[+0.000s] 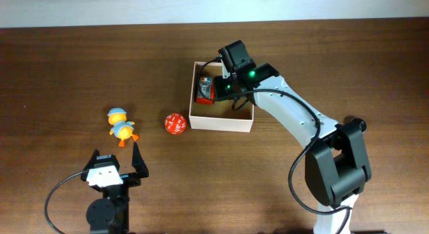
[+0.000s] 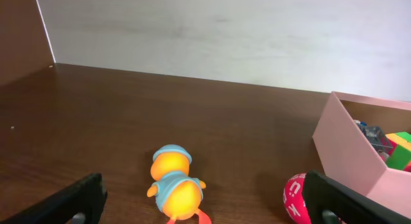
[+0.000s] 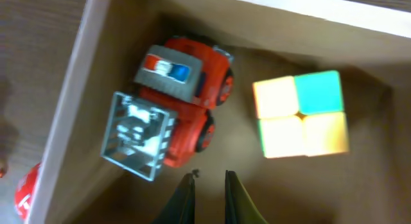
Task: Pack container
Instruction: 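Lower the cube into the box beside the truck, then open the right gripper to release the cube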
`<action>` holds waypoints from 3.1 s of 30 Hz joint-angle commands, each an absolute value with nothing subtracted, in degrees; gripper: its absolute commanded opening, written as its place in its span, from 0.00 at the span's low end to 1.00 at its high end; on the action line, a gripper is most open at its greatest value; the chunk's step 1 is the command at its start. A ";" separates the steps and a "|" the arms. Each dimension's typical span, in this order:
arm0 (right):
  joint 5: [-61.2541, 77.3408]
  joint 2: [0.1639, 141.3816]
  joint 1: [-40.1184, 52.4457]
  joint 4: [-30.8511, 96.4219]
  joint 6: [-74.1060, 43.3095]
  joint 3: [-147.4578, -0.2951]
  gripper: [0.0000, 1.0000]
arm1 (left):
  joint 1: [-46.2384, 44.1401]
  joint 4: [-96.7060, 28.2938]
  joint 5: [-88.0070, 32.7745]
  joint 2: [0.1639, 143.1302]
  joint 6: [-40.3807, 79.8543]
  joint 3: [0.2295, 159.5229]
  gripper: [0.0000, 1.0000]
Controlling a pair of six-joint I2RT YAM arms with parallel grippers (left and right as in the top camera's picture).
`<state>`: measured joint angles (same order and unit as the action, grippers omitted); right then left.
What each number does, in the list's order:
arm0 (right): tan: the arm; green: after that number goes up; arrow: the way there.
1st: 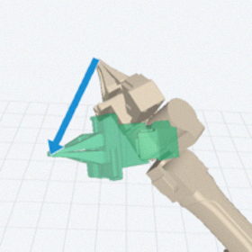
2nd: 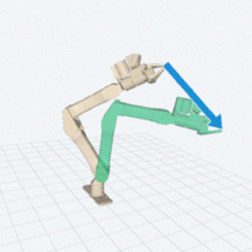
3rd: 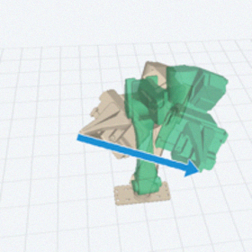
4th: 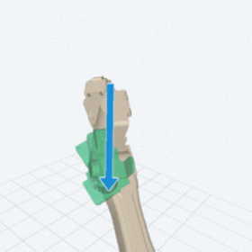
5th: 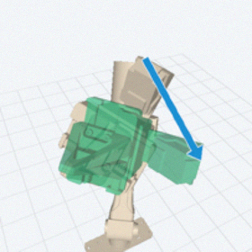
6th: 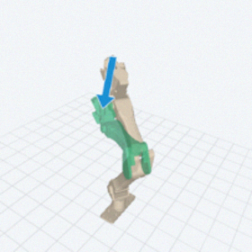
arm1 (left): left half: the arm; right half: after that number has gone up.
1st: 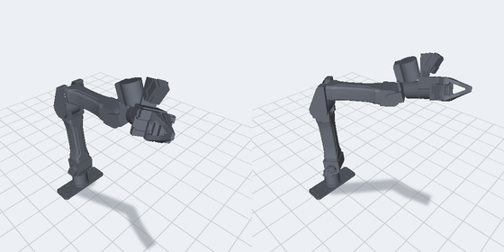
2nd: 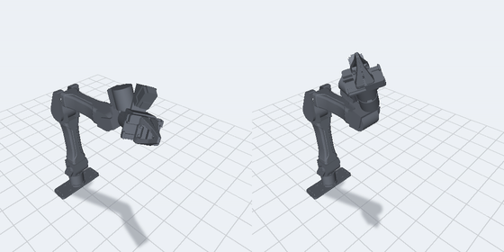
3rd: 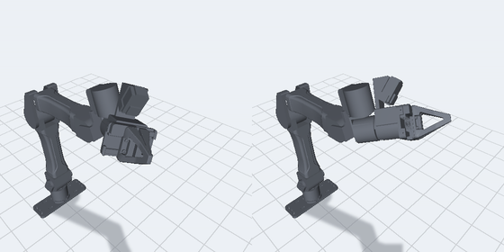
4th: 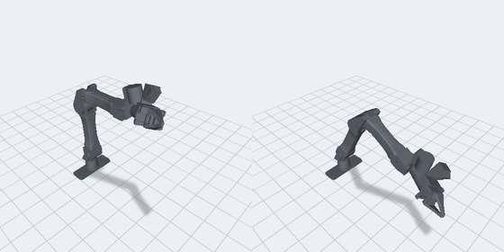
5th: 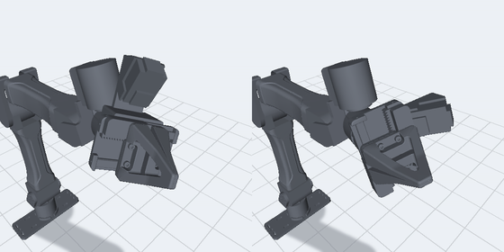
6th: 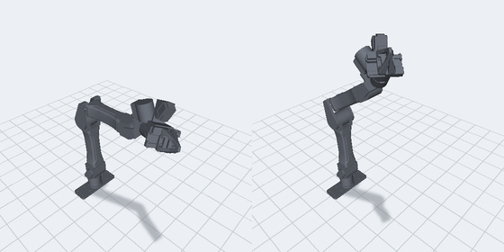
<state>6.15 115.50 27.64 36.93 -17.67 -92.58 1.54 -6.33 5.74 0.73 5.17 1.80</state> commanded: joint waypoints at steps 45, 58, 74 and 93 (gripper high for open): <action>11.86 122.21 22.85 28.34 -7.86 -93.80 0.04 | 1.83 -6.20 4.75 0.38 4.25 1.43 0.99; 14.00 123.44 22.85 28.53 -6.15 -93.80 0.05 | 1.83 -6.20 4.75 0.38 4.25 1.43 0.99; 12.03 124.16 22.79 27.11 -6.44 -93.80 0.05 | 1.83 -6.20 4.75 0.38 4.25 1.43 0.99; 1.15 124.16 22.79 25.30 -10.26 -93.80 0.05 | 1.83 -6.20 4.75 0.38 4.27 1.43 0.99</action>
